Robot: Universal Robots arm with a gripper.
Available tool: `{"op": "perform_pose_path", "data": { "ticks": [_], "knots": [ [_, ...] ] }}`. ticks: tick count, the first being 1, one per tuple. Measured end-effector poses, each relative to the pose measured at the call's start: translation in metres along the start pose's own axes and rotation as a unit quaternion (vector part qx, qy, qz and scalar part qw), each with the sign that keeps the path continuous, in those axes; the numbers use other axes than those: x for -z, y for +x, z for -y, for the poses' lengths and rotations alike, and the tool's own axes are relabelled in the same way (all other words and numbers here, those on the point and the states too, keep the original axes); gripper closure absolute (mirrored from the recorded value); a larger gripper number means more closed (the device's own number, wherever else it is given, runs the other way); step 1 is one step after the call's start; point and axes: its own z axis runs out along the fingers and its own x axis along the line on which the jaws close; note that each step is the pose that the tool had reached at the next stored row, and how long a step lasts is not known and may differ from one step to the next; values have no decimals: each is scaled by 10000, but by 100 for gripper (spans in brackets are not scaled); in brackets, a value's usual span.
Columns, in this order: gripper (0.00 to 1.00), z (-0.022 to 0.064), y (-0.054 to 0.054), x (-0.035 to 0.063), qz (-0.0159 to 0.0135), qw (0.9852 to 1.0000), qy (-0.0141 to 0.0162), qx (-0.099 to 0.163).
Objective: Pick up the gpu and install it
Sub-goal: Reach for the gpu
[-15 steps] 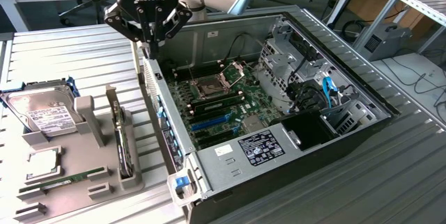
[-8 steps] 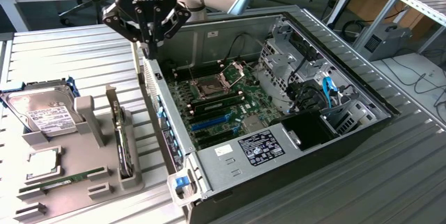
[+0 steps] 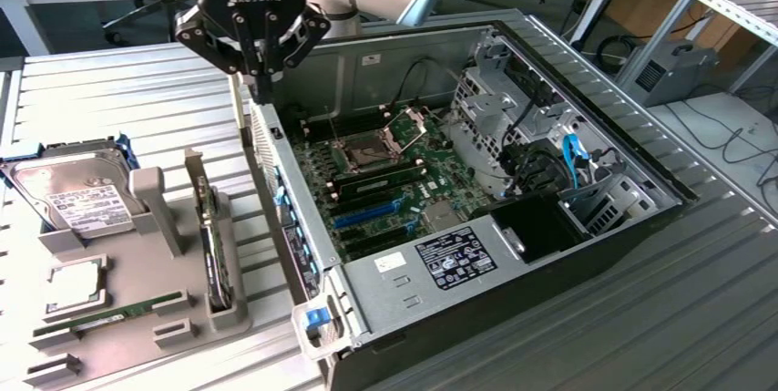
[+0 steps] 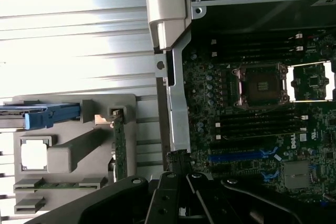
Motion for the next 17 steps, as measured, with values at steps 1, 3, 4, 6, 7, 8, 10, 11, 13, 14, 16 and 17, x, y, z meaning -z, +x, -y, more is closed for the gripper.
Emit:
{"op": "perform_pose_path", "data": {
  "ticks": [1,3,4,6,7,8,10,11,13,14,16,17],
  "knots": [
    [89,0,2,0,0,10000,0,0],
    [89,1,7,0,0,10000,0,0],
    [89,1,9,0,0,10000,0,0],
    [89,1,12,1,0,10000,0,0],
    [89,1,14,0,0,10000,0,0],
    [89,1,16,1,0,10000,0,0],
    [89,2,21,1,0,10000,0,0],
    [89,2,23,1,0,10000,0,0],
    [89,2,31,1,0,10000,0,0],
    [89,3,36,1,0,10000,0,0],
    [89,3,43,1,0,10000,0,0],
    [89,3,46,1,0,10000,0,0]
  ]
}}
